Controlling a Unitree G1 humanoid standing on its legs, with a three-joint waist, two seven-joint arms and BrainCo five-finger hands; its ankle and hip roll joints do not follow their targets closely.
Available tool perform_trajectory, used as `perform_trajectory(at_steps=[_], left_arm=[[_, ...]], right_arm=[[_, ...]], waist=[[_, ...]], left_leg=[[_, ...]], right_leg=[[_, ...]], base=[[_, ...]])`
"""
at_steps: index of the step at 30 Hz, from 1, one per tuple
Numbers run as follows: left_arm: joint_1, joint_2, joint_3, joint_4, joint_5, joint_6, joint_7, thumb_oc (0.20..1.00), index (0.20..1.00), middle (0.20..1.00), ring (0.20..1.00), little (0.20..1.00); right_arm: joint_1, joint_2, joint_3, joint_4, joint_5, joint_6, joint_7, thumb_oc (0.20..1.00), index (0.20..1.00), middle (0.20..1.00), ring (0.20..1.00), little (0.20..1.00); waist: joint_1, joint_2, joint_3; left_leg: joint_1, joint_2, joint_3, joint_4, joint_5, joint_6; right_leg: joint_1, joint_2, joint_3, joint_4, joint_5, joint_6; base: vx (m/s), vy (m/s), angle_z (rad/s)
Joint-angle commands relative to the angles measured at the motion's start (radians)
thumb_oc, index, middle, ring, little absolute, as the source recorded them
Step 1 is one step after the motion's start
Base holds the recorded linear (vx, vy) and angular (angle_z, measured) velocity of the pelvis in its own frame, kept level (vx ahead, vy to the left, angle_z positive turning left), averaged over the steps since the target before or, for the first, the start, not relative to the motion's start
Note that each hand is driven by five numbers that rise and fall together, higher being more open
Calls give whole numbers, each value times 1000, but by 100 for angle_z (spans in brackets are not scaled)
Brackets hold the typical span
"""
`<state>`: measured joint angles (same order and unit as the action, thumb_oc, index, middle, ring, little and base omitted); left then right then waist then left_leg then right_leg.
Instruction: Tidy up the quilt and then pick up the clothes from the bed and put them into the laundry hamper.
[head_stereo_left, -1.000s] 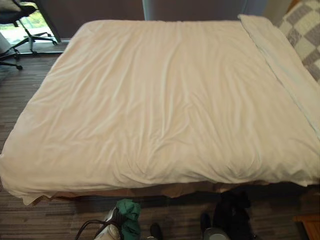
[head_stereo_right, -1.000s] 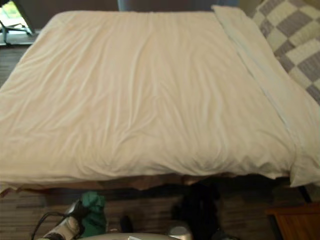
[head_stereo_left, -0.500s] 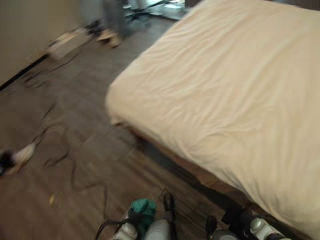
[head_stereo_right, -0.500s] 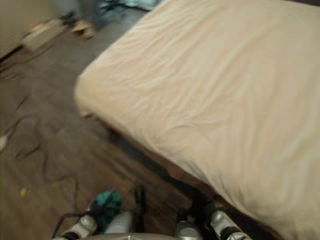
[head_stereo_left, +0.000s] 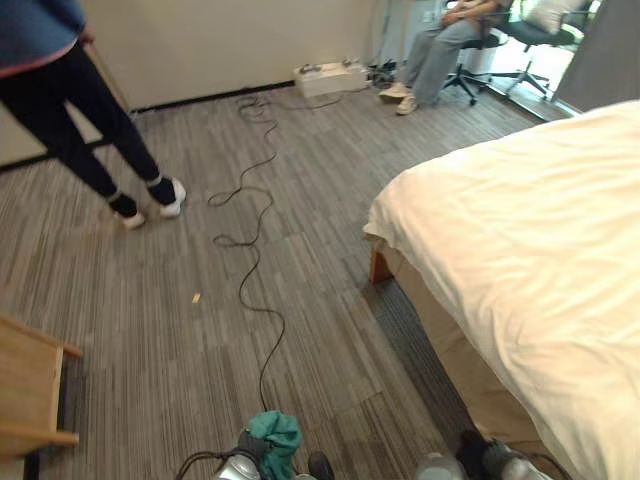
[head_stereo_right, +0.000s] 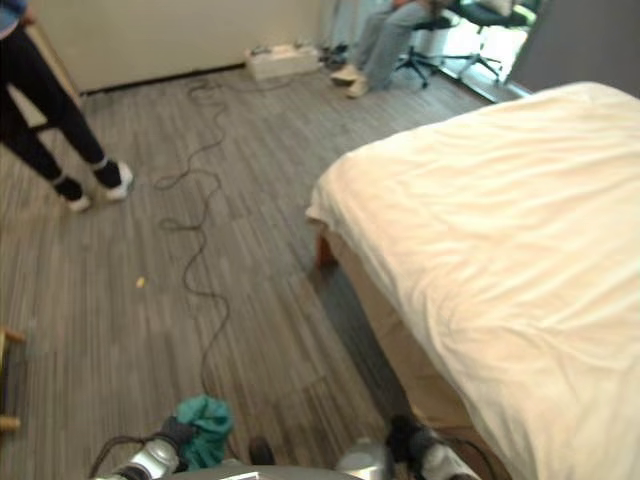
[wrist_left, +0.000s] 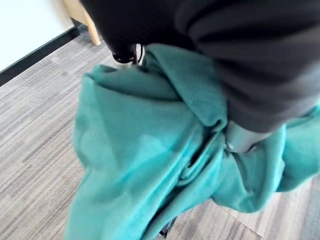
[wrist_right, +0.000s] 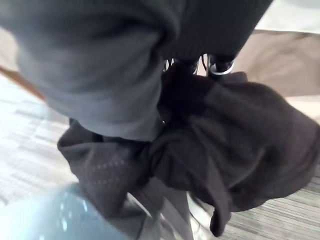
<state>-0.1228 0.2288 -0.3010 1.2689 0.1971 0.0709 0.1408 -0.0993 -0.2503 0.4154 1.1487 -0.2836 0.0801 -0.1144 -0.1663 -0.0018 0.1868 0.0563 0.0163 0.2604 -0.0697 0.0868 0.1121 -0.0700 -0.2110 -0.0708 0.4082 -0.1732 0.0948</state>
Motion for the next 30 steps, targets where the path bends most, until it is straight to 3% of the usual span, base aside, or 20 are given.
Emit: perform_trajectory(at_steps=[1,3,5,9,13,14,16,23,24,26,27,28,30], left_arm=[[15,-11,-5,-25,-36,-13,-9,200,200,200,200,200],[0,-7,-12,-24,-35,-17,-7,200,200,200,200,200],[-2,-8,-25,-27,-21,-22,-19,200,200,200,200,200],[-19,-4,-24,-36,-12,-23,-22,200,200,200,200,200],[0,-3,-7,-31,-24,-24,-24,200,200,200,200,200],[-48,19,-47,-31,2,-53,-17,200,200,200,200,200],[-44,15,-59,-33,16,-53,-18,200,200,200,200,200],[-29,9,-31,-30,-26,-55,-11,200,200,200,200,200],[-27,9,-25,-27,-29,-55,-11,200,200,200,200,200],[-24,10,-16,-24,-41,-56,-8,200,200,200,200,200],[-25,8,-14,-22,-45,-54,-3,200,200,200,200,200],[-32,5,-16,-28,-60,-50,3,200,200,200,200,200],[-31,6,-17,-31,-65,-47,7,200,200,200,200,200]], right_arm=[[-115,-13,18,13,-32,-15,-10,200,200,200,200,200],[-123,-32,35,4,-39,-22,-8,200,200,200,200,200],[-109,-33,27,11,-29,-23,-2,200,200,200,200,200],[-82,-13,0,43,12,-26,-8,200,200,200,200,200],[-70,-1,1,49,11,-30,-3,200,200,200,200,200],[-9,-49,-55,63,125,-32,-31,200,200,200,200,200],[-11,-50,-45,53,110,-33,-35,200,200,200,200,200],[-5,-48,-26,34,98,-40,-32,200,200,200,200,200],[-5,-49,-26,36,93,-39,-31,200,200,200,200,200],[-11,-62,-32,35,95,-40,-37,200,200,200,200,200],[-12,-68,-40,34,101,-41,-41,200,200,200,200,200],[-16,-85,-52,30,114,-39,-51,200,200,200,200,200],[-19,-94,-55,30,119,-37,-54,200,200,200,200,200]], waist=[[-9,-23,62],[8,-38,58],[2,-47,49],[2,-17,15],[18,-18,-4],[187,-13,40],[195,-18,41],[216,-27,39],[222,-29,39],[236,-38,58],[241,-40,70],[254,-42,101],[260,-43,110]], left_leg=[[30,24,-46,82,-181,-139],[17,-2,-120,76,-176,-133],[17,-9,-133,71,-175,-131],[-7,-13,-132,57,-158,-125],[5,-10,-134,28,-143,-131],[-17,-48,-238,-18,-99,-116],[-13,-43,-227,-18,-104,-117],[12,-33,-252,-18,-104,-130],[16,-31,-253,-1,-106,-133],[-40,-34,-242,156,-123,-158],[-86,-31,-241,248,-109,-176],[-200,-17,-241,453,-39,-201],[-249,-19,-247,521,-34,-190]], right_leg=[[-32,144,261,-185,72,54],[4,168,313,-239,63,32],[4,171,325,-247,70,29],[44,142,273,-349,108,41],[60,129,244,-374,110,42],[62,225,93,-276,37,7],[68,218,57,-277,34,10],[103,213,39,-332,32,-10],[112,208,36,-350,35,-12],[144,191,32,-398,45,-21],[162,190,32,-417,47,-29],[186,177,26,-430,44,-47],[200,176,24,-438,38,-53]], base=[[121,93,146],[51,-49,183],[27,-32,198],[17,25,37],[26,22,-23],[12,-10,5],[19,-32,11],[93,-108,14],[121,-161,16],[80,-160,4],[105,-197,-4],[81,-139,-8],[152,-72,-26]])
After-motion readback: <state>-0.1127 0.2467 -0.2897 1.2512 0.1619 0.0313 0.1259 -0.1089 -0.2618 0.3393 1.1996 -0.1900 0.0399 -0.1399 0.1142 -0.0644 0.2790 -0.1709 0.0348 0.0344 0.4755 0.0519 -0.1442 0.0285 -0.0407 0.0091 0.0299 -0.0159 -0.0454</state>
